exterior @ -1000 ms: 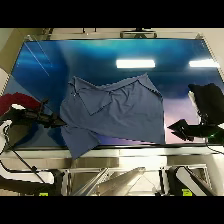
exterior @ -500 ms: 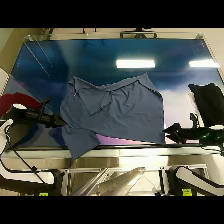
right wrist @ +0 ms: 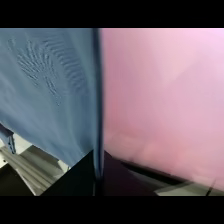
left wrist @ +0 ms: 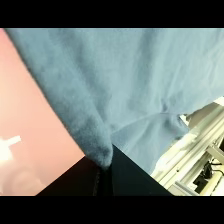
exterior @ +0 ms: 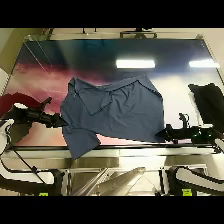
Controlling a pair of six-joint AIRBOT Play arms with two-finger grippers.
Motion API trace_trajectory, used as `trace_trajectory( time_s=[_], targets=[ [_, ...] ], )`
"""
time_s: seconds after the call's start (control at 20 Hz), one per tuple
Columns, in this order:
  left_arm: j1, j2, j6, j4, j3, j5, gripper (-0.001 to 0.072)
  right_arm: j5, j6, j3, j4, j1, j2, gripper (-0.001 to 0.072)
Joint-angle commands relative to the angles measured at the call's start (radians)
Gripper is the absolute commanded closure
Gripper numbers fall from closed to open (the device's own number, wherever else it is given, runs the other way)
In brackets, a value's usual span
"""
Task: Fold the shirts.
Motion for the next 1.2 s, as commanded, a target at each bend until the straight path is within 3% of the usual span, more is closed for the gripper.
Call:
trace_trajectory(
  time_s=[0.0,0.25,0.45,0.6,0.8,0.9,1.0,1.15],
  targets=[
    [0.001,0.000,0.000,-0.041,0.015,-0.055,0.0687,0.095,-0.008,0.027,0.071,0.013,0.013,0.0701],
    [0.013,0.214,0.026,-0.438,0.169,-0.307,0.0688,0.336,-0.013,0.389,0.432,-0.017,0.276,0.0702],
    [0.053,0.506,0.053,-0.860,0.430,-0.373,0.0686,0.311,0.047,0.859,0.600,-0.130,0.482,0.0702],
    [0.189,0.682,0.121,-1.101,0.666,-0.364,0.0685,0.168,0.055,1.094,0.627,-0.241,0.604,0.0701],
    [0.564,0.813,0.097,-1.139,0.855,-0.245,0.0685,-0.011,0.042,1.156,0.607,-0.320,0.719,0.0701],
    [0.662,0.816,0.055,-1.139,0.860,-0.200,0.0685,-0.037,0.043,1.155,0.505,-0.319,0.726,0.0701],
    [0.643,0.787,0.020,-1.117,0.784,-0.165,0.0685,-0.001,0.043,1.146,0.438,-0.319,0.692,0.0701],
    [0.468,0.683,-0.005,-0.932,0.657,-0.221,0.0685,0.085,0.041,1.027,0.442,-0.241,0.599,0.0701]
  ],
)
